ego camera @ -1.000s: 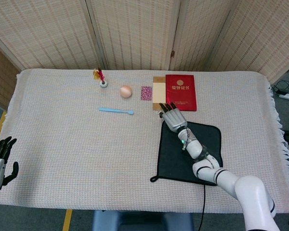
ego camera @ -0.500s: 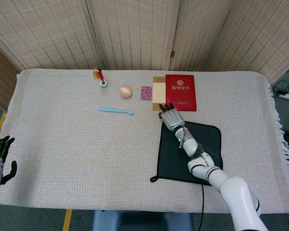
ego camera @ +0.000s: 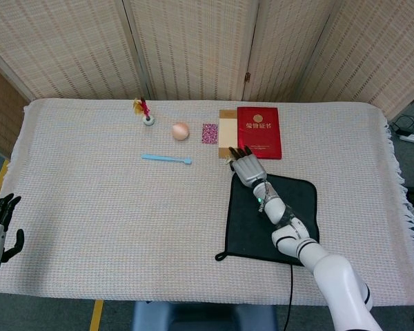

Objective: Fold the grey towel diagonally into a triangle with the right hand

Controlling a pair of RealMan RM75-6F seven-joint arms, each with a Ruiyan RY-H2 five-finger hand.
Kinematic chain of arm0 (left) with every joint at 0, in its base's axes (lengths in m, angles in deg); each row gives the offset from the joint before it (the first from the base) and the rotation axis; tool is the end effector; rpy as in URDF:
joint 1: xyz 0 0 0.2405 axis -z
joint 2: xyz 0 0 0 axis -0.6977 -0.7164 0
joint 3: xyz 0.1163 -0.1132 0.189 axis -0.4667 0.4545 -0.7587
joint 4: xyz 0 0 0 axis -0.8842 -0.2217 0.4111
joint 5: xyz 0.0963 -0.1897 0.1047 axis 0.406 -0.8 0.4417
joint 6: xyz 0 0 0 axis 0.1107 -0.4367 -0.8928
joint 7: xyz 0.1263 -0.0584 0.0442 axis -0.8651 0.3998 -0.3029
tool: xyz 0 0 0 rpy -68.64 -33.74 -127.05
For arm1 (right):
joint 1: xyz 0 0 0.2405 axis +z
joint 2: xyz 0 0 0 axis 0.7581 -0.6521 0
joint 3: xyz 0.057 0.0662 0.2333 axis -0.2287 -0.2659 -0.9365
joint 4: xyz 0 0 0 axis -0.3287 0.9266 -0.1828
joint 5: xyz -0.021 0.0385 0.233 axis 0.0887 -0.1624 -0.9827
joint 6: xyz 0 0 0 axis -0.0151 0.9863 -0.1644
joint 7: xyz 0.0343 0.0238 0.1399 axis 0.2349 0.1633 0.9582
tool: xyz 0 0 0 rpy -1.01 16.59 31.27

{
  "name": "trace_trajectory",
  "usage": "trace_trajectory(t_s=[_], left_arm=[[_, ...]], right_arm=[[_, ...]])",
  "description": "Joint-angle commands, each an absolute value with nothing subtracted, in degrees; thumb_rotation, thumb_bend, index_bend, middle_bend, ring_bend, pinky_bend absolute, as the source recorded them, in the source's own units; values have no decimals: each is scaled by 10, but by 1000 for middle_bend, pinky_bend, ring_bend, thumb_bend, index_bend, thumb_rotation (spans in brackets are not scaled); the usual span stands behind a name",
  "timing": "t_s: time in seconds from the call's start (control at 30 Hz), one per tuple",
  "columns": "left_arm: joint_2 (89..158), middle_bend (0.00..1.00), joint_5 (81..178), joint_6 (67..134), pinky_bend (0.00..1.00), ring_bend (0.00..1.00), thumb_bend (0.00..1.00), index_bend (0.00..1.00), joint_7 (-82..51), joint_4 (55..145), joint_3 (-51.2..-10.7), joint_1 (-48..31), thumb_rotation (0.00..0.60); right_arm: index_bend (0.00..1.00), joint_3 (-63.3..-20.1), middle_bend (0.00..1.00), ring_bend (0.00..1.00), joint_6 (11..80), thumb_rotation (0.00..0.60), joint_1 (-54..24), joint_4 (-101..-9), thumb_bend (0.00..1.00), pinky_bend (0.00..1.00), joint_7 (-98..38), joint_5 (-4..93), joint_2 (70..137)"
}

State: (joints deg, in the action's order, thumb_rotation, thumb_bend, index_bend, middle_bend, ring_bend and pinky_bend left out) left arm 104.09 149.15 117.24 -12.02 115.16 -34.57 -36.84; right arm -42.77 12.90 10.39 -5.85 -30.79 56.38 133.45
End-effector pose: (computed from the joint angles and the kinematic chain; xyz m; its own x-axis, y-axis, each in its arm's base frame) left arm -0.3390 0.2079 0.1457 0.4136 0.0160 0.9103 0.9089 0.0507 -0.4139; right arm -0.1628 -0.4749 -0.0967 0.6741 -0.2644 0.6897 -0.7305 -0.3769 0.5695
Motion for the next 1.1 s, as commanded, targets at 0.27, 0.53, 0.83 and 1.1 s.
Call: trace_trajectory(t_s=[0.27,0.53,0.83,1.1], left_arm=[[1040,62,1494,1173,0,0,655,0,-119,1151,-347,-368,600],[1040,62,1501,1179,0,0,651,0,-118,1151,-348,-370,600],[1040,62,1508,1186,0,0,648,0,-119,1154,-351,-372,600],[1042,62,1512,1187,0,0,648,0,-128,1157,-353,-372,600]], right_arm=[[683,-423,40,24,140,600,100,-52,515,0,-298,573,1337],[691,-427,53,33,166,600,96,-71,516,0,-288,578,1325],[702,-410,63,34,245,600,31,-243,515,0,-278,595,1218],[708,-340,75,40,312,600,-67,-508,515,0,-350,618,1038]])
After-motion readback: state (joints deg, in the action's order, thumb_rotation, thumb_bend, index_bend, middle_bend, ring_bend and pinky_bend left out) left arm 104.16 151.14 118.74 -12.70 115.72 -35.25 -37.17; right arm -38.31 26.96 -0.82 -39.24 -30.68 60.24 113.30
